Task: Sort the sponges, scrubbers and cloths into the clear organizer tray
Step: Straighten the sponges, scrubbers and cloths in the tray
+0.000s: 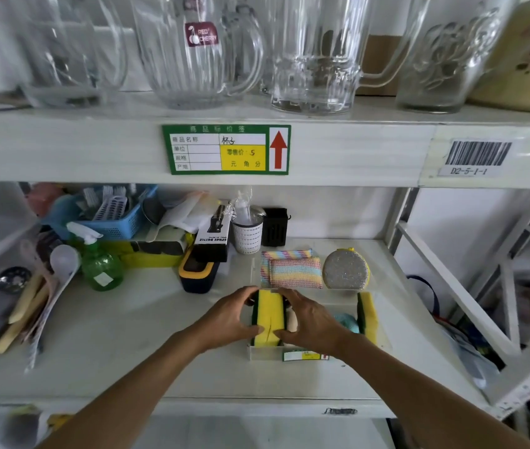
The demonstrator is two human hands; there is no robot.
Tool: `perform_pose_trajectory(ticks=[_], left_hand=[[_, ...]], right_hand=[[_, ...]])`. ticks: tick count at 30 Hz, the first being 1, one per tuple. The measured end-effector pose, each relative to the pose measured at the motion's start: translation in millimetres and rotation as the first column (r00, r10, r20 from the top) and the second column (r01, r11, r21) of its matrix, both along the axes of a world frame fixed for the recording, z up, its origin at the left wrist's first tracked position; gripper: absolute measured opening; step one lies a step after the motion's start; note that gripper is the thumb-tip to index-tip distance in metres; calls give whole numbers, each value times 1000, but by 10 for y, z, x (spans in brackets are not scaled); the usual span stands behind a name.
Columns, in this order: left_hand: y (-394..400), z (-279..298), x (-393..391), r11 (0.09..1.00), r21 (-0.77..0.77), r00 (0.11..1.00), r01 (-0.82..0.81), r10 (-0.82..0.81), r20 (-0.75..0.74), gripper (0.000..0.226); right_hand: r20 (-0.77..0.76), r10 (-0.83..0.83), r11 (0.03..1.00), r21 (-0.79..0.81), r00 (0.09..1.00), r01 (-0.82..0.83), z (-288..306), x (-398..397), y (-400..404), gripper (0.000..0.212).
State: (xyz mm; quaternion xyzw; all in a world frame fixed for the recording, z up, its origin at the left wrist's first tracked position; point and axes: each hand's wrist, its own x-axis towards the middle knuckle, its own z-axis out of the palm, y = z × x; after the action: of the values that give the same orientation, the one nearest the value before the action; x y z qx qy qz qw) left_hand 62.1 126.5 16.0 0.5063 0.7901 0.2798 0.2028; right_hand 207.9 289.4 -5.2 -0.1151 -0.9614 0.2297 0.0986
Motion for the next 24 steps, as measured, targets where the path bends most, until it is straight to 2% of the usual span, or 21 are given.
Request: perform_pose_trajectory(ticks=[10,18,24], left_hand=[[8,-61,-71,999,-53,995,-9,14,97,78],[55,-82,-162,994,-113,994,-7,19,104,84],[56,-69,-192,994,-113,996,11,-1,90,95]], right_hand=[[79,7,999,-40,997,-4,21,-106,14,77],[87,37,998,-56,996,-32,41,-172,54,76],[138,49,998,-53,989,-42,93,-129,61,88]])
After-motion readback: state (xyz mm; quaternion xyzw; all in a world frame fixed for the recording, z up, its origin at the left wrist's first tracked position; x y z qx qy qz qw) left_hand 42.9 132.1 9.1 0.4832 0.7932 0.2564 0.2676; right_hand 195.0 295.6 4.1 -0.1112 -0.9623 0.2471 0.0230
